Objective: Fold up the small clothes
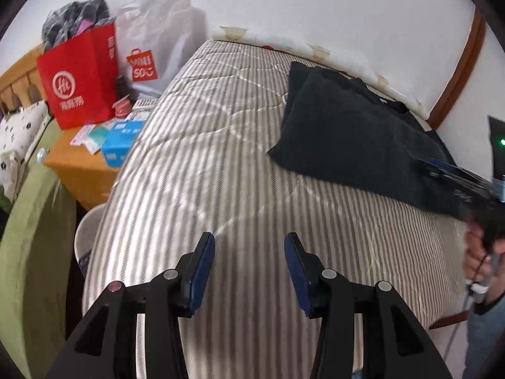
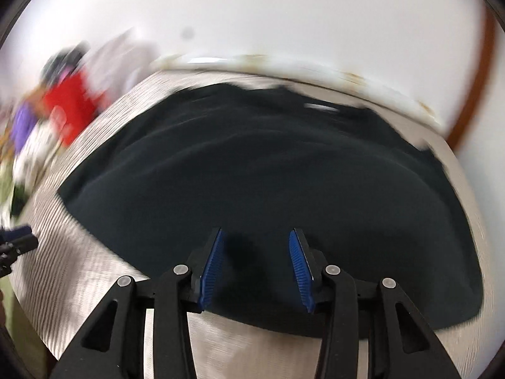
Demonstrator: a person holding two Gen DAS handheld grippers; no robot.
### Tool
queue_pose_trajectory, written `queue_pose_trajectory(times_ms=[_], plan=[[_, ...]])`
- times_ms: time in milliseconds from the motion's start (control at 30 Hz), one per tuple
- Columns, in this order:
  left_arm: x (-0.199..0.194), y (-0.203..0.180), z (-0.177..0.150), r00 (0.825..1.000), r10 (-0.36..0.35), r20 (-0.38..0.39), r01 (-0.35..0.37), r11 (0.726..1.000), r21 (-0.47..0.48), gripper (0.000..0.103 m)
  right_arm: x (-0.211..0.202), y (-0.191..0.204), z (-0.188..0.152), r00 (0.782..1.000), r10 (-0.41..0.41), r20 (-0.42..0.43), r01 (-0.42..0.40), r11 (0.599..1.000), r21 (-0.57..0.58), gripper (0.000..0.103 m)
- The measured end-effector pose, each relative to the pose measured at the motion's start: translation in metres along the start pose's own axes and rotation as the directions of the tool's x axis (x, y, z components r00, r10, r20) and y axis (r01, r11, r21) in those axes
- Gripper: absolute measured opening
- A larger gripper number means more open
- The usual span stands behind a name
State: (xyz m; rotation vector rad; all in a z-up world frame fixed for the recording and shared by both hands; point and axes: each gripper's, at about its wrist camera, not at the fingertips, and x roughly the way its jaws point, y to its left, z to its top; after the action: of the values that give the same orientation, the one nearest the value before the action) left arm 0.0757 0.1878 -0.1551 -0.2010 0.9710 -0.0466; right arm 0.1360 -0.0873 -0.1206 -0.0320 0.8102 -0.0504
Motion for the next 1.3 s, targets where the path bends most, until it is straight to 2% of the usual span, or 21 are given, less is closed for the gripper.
queue_pose_trajectory(times_ms=[133,233,400,467,700,733,767,800,867,1000,1133,1167,1300], plan=[[-0.012,0.019,-0.007,1.0,-0.01,0.015,0.011,0.999,-0.033,0.044,0.004,0.074,0.01,0.992,0.126,0.011,-0.124,0.988,-0.095,0.044],[-0.02,0.028,-0.011,0.999,-0.025,0.035,0.026,0.998,-0.048,0.046,0.002,0.121,0.01,0.985,0.17,0.012,-0.165,0.968,-0.189,0.047],[-0.02,0.039,-0.013,0.998,-0.057,0.036,0.059,0.997,-0.051,0.048,0.011,0.166,0.007,0.984,0.178,-0.005,-0.171,0.939,-0.297,0.047],[-0.017,0.042,-0.012,0.998,-0.054,0.037,0.057,0.997,-0.06,0.048,0.017,0.177,0.005,0.988,0.155,-0.003,-0.147,0.929,-0.34,0.047],[-0.007,0.043,-0.003,0.997,-0.074,0.039,0.077,0.994,-0.08,0.048,0.037,0.194,0.017,0.995,0.092,0.042,-0.069,0.92,-0.385,0.054],[-0.005,0.042,-0.002,0.996,-0.075,0.038,0.078,0.994,-0.079,0.048,0.038,0.197,0.016,0.995,0.085,0.048,-0.06,0.92,-0.387,0.053],[-0.003,0.041,-0.001,0.997,-0.074,0.035,0.077,0.994,-0.076,0.048,0.039,0.2,0.016,0.995,0.079,0.059,-0.05,0.919,-0.391,0.034],[-0.002,0.04,0.0,0.997,-0.075,0.032,0.077,0.994,-0.073,0.048,0.04,0.203,0.016,0.995,0.078,0.07,-0.044,0.918,-0.394,0.026],[0.001,0.036,0.004,0.996,-0.083,0.026,0.085,0.994,-0.071,0.048,0.039,0.201,0.016,0.994,0.054,0.096,-0.013,0.922,-0.388,0.014],[0.004,0.024,0.011,0.995,-0.097,0.028,0.099,0.994,-0.047,0.048,0.016,0.166,0.031,0.98,0.154,0.129,-0.115,0.957,-0.267,0.009],[0.01,0.01,0.021,0.994,-0.112,0.021,0.112,0.993,-0.025,0.048,-0.031,0.094,0.052,0.949,0.189,0.251,-0.179,0.982,-0.061,0.009],[0.012,0.005,0.024,0.993,-0.116,0.018,0.117,0.993,-0.019,0.048,-0.045,0.068,0.056,0.941,0.175,0.291,-0.182,0.983,-0.002,0.009],[0.018,-0.022,0.036,0.989,-0.146,0.025,0.145,0.989,0.013,0.048,-0.077,-0.009,0.056,0.927,0.118,0.355,-0.18,0.973,0.147,0.009]])
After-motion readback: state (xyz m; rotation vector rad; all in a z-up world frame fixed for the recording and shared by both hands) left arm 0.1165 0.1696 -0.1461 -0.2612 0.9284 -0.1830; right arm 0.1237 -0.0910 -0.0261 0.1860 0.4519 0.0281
